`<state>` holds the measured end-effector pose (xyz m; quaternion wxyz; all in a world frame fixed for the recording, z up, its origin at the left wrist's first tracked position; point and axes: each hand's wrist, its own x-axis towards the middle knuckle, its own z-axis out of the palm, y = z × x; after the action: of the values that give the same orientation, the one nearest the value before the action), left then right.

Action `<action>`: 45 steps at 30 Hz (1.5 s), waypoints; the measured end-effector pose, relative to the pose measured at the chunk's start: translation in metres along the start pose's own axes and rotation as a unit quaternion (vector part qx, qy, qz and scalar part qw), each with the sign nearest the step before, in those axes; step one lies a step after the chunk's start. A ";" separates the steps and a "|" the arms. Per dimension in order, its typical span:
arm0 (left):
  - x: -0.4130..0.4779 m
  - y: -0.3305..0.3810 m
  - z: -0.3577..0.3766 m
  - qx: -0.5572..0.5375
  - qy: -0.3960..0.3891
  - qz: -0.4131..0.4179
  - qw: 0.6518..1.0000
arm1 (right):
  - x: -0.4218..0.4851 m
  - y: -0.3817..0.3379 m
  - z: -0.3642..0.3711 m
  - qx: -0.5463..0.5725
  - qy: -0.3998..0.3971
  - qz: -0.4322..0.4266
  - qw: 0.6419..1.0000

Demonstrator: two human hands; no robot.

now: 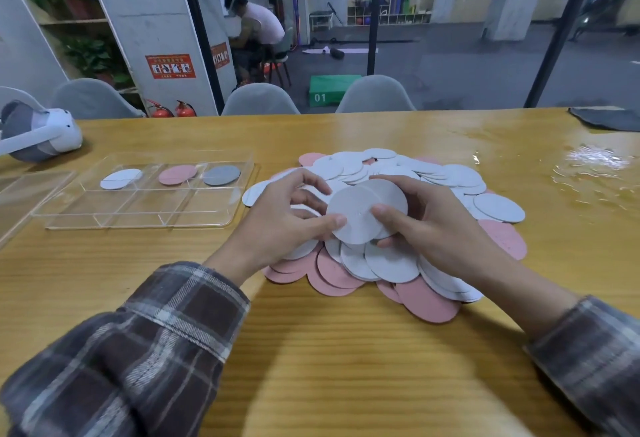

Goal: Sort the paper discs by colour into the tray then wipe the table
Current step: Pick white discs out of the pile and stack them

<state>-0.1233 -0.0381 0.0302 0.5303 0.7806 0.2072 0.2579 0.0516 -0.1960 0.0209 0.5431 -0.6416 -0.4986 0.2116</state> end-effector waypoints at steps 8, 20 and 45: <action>0.001 0.001 0.001 -0.024 0.026 0.063 0.997 | -0.001 -0.003 0.000 0.018 -0.032 0.013 0.999; 0.000 -0.005 0.015 0.025 0.060 0.147 0.987 | -0.004 -0.003 0.004 -0.052 -0.059 -0.014 0.997; 0.007 -0.009 -0.035 0.195 0.028 0.030 0.980 | 0.000 0.002 -0.004 -0.051 0.003 -0.002 0.999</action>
<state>-0.1407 -0.0054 0.0336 0.3540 0.8673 0.2450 0.2497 0.0555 -0.1981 0.0202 0.5113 -0.6678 -0.5090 0.1829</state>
